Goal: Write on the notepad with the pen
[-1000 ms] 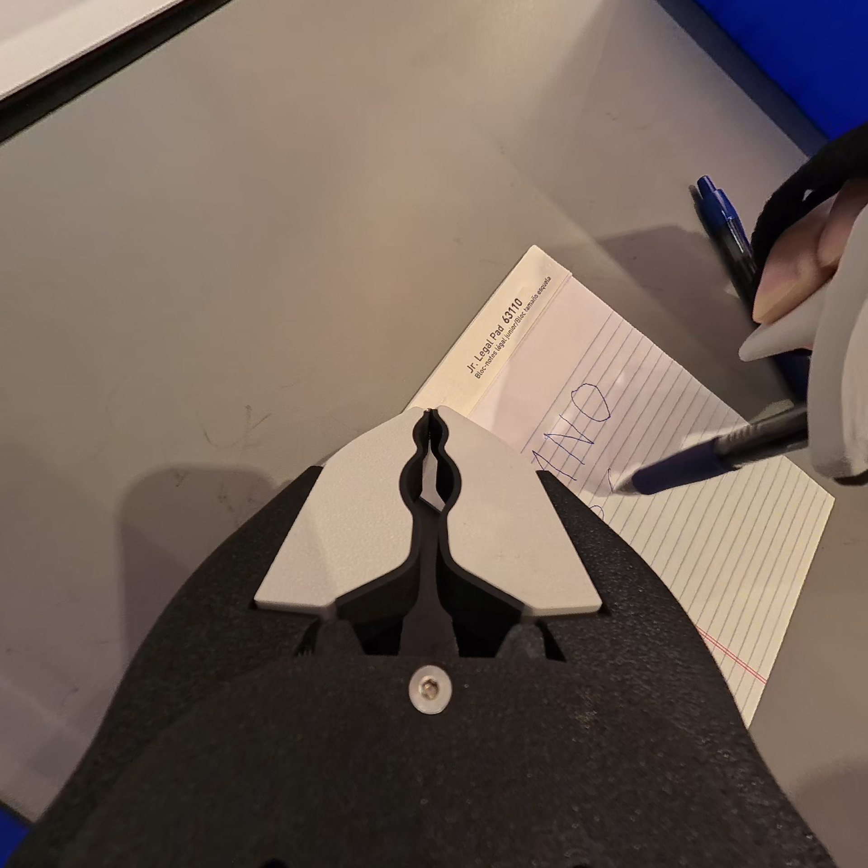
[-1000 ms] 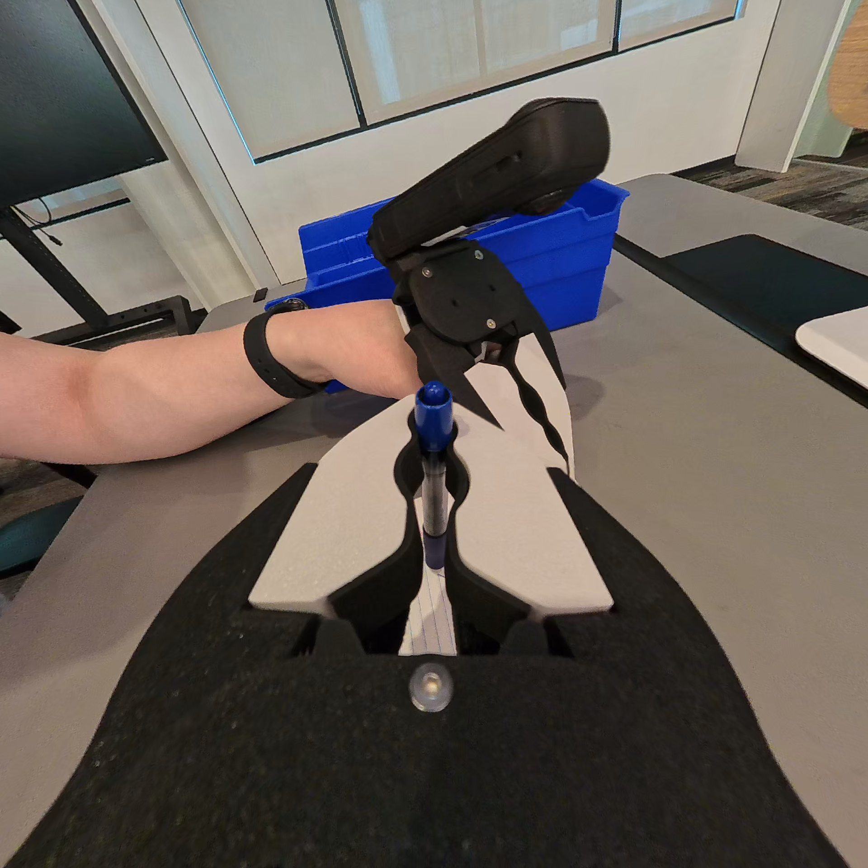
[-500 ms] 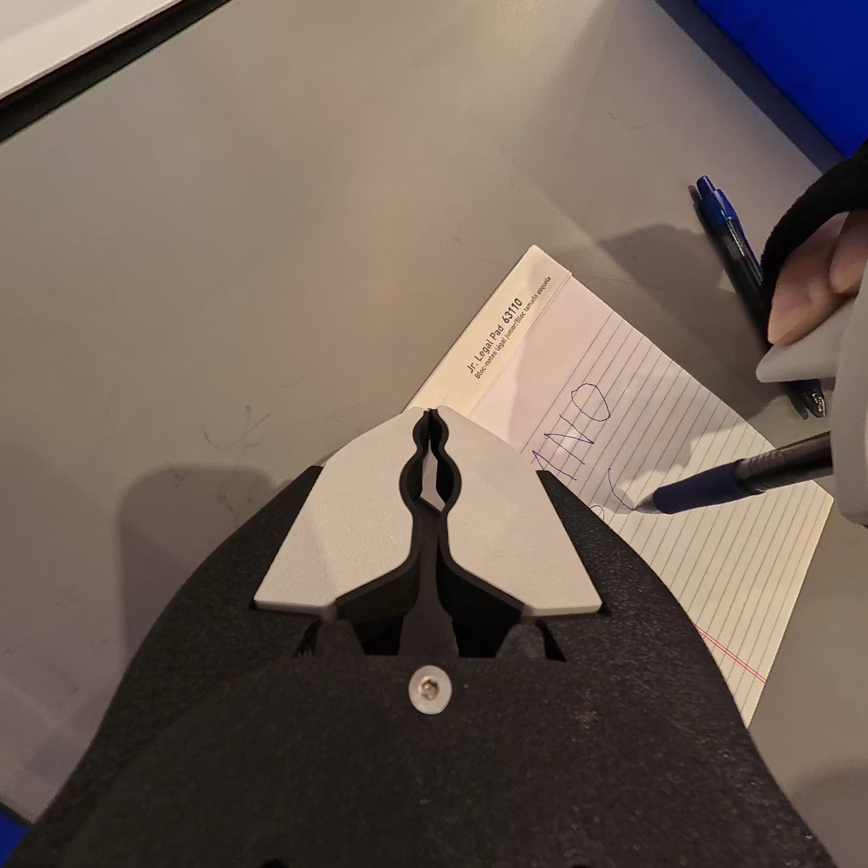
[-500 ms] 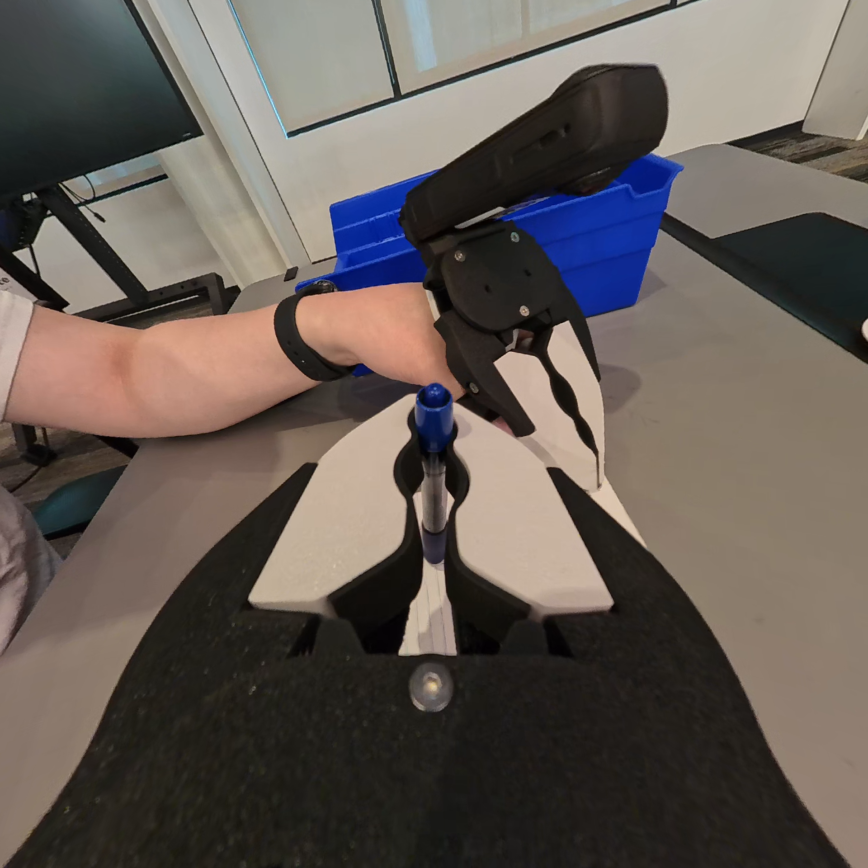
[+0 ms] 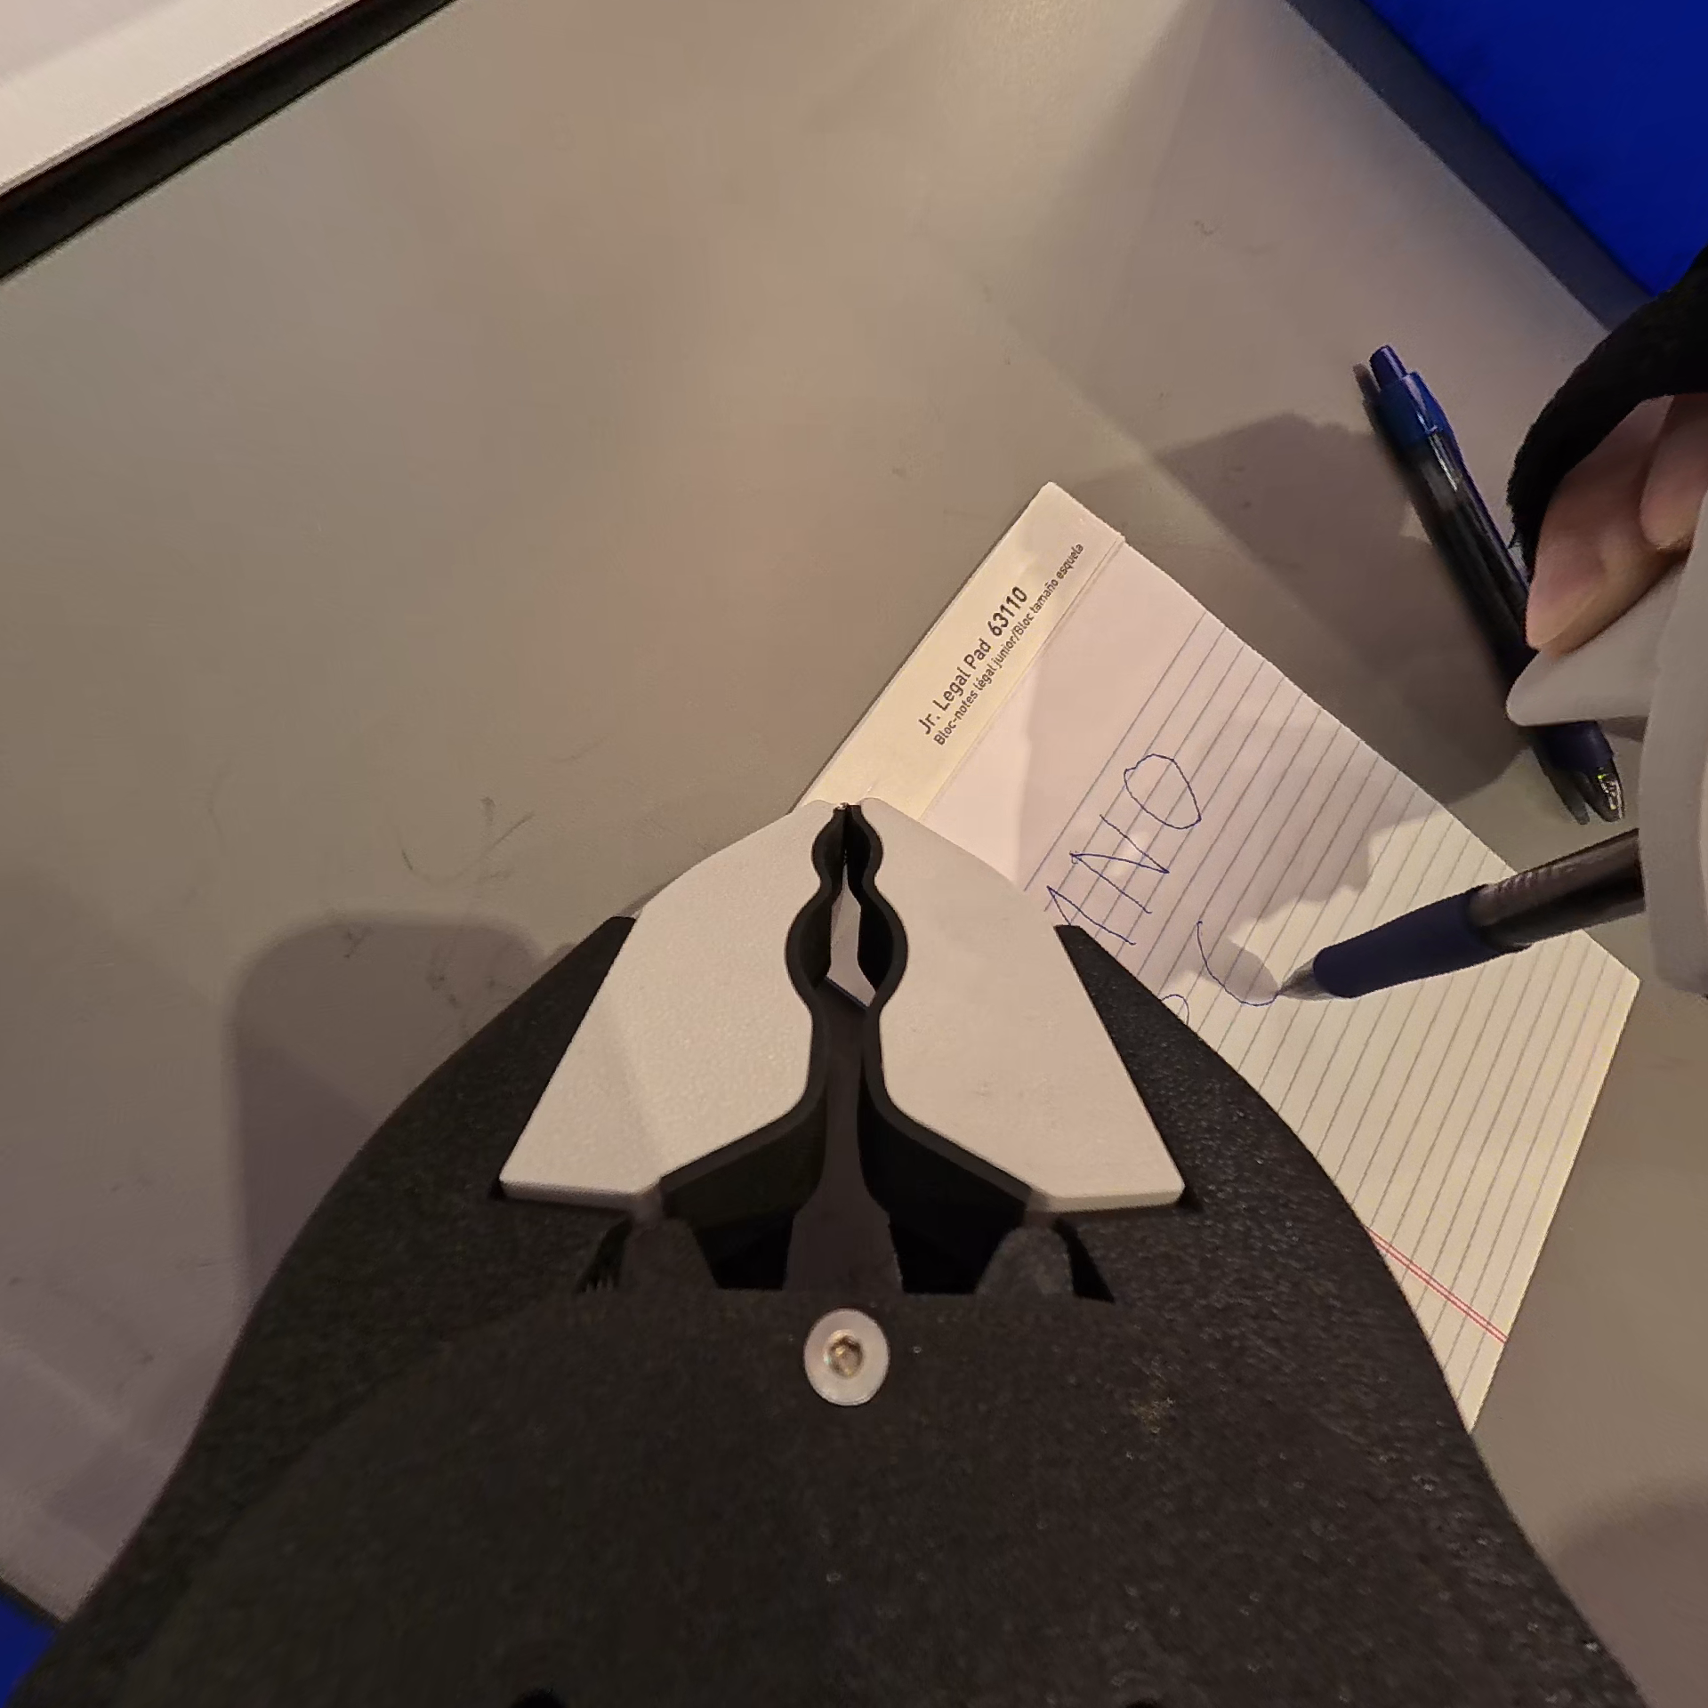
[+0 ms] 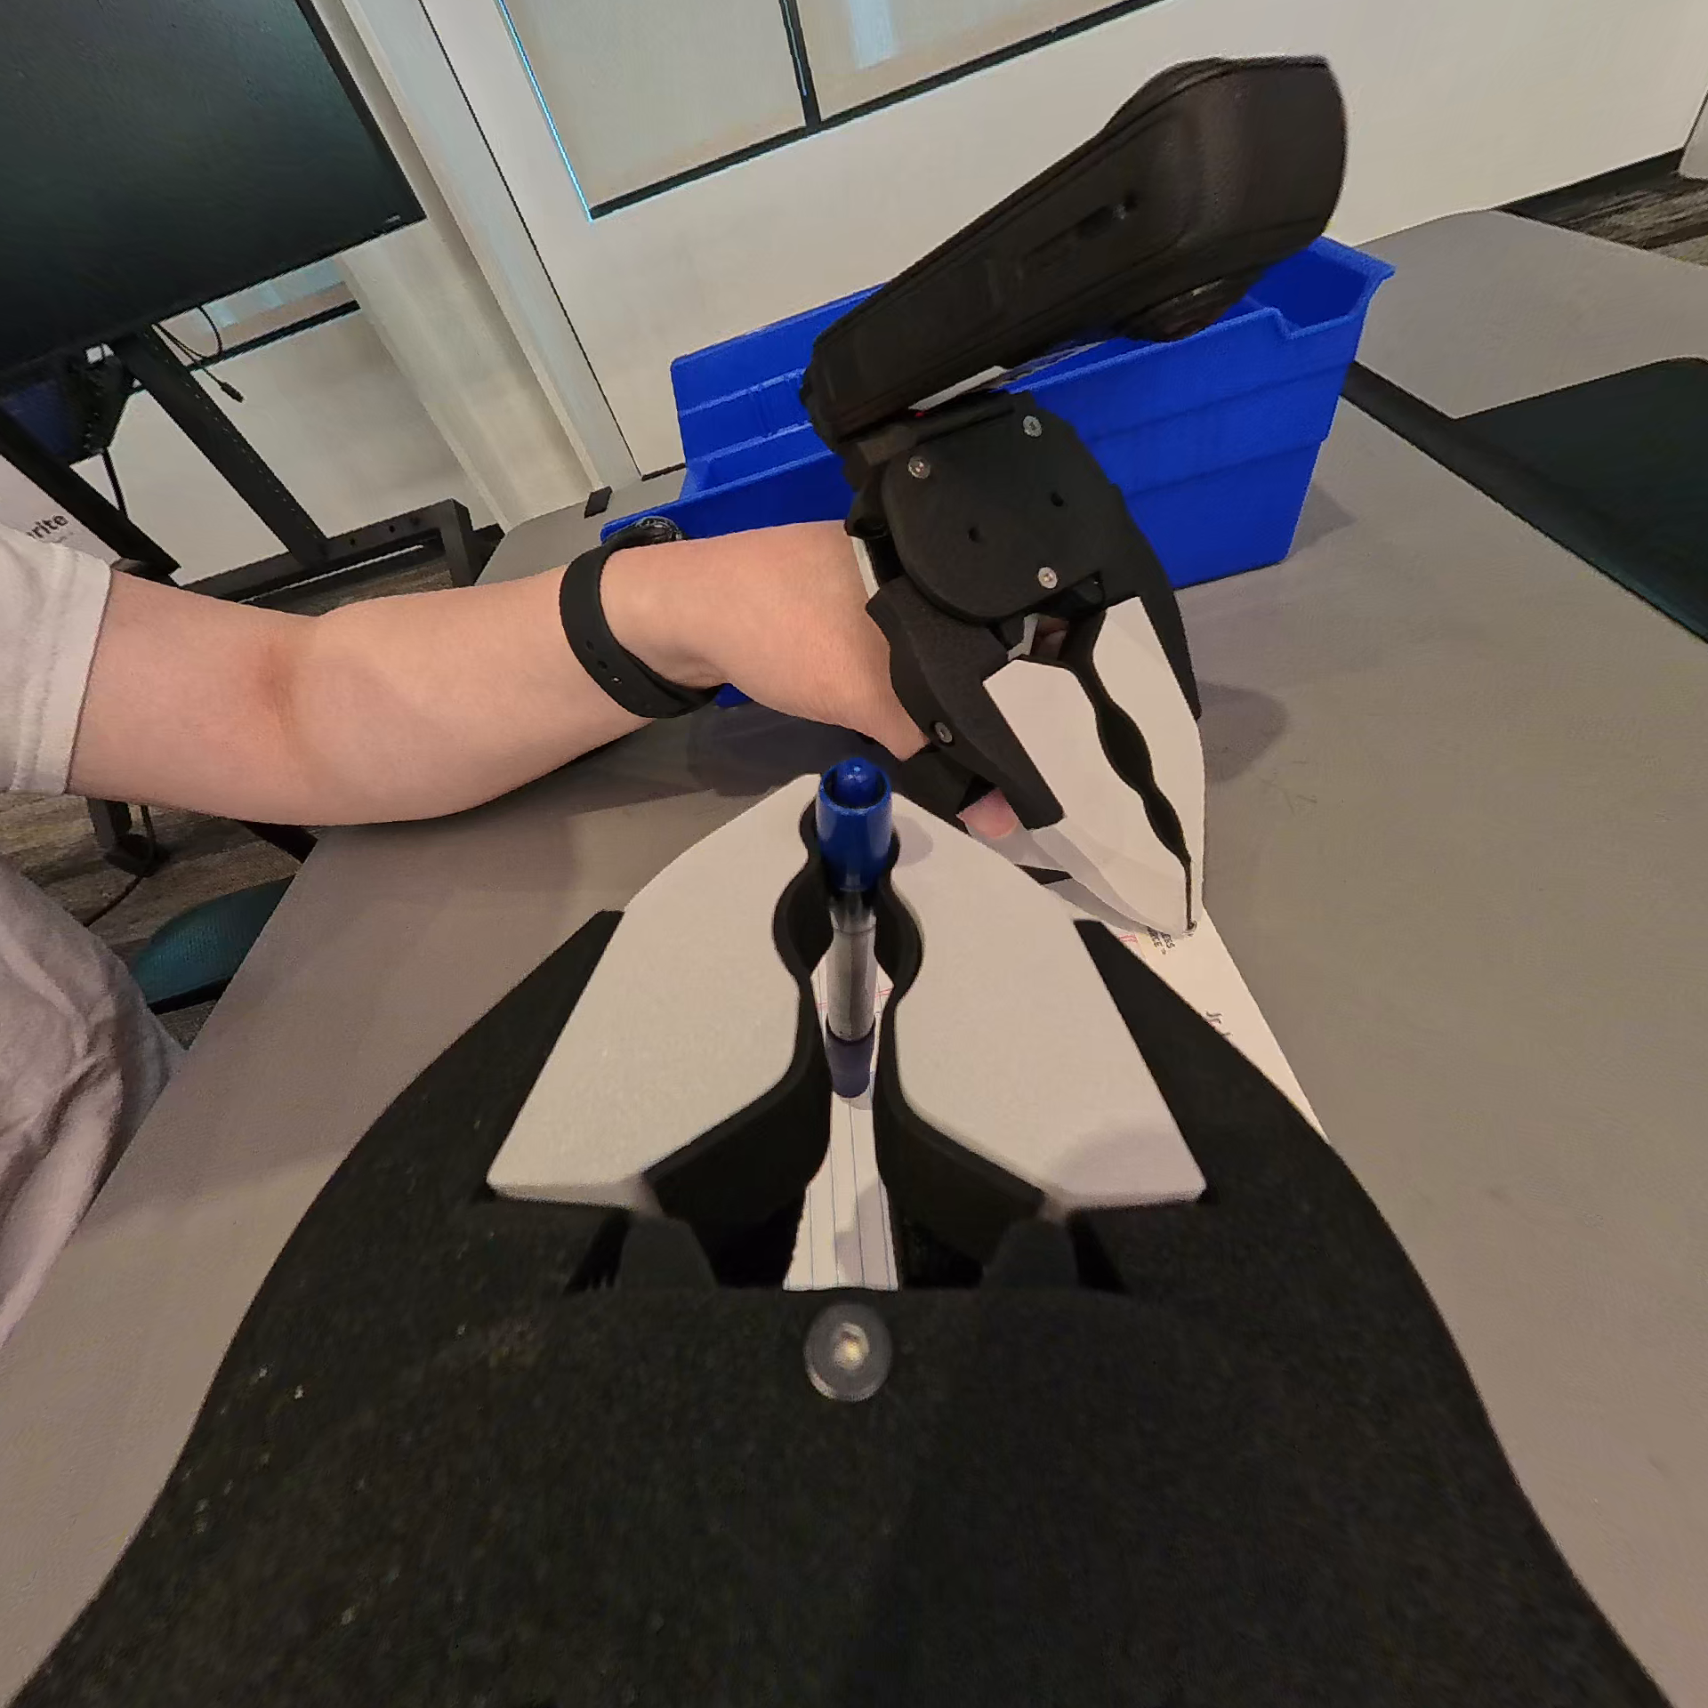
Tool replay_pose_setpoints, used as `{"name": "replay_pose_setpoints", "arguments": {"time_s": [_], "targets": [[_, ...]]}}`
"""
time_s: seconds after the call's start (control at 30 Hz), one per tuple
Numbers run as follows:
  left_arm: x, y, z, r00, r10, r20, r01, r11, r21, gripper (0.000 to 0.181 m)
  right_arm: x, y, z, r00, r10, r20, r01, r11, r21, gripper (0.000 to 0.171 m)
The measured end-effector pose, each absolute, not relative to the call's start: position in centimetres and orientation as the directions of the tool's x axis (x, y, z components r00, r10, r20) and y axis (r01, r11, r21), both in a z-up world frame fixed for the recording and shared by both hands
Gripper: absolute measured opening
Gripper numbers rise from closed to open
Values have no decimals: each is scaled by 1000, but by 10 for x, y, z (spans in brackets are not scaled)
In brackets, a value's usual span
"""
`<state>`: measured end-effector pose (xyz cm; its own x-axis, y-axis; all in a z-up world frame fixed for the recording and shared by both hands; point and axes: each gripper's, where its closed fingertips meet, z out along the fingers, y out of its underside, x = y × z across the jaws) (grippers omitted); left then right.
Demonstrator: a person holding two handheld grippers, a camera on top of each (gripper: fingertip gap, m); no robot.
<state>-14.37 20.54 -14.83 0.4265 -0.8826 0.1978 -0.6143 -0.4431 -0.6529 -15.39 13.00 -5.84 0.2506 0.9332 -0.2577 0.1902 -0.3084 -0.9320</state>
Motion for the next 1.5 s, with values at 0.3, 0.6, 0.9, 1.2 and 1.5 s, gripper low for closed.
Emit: {"name": "replay_pose_setpoints", "arguments": {"time_s": [0.3, 0.6, 0.9, 1.2, 1.5], "targets": [[-144, 205, -148, 427, -883, 195, -615, -442, -653, 0, -146, 136, -61, 271, 923, -273, 193, -330, -924, 5], [-144, 205, -148, 427, -883, 195, -616, -442, -653, 0, -138, 146, -58, 322, 914, -248, 166, -313, -935, 4], [-144, 206, -148, 427, -883, 196, -615, -442, -653, 0, -141, 151, -56, 343, 912, -225, 129, -283, -950, 4], [-144, 206, -148, 429, -883, 190, -618, -440, -652, 0, -145, 155, -54, 347, 915, -206, 112, -259, -959, 4], [-144, 206, -148, 428, -883, 193, -616, -442, -652, 0, -146, 154, -53, 339, 916, -213, 98, -259, -961, 4]]}}
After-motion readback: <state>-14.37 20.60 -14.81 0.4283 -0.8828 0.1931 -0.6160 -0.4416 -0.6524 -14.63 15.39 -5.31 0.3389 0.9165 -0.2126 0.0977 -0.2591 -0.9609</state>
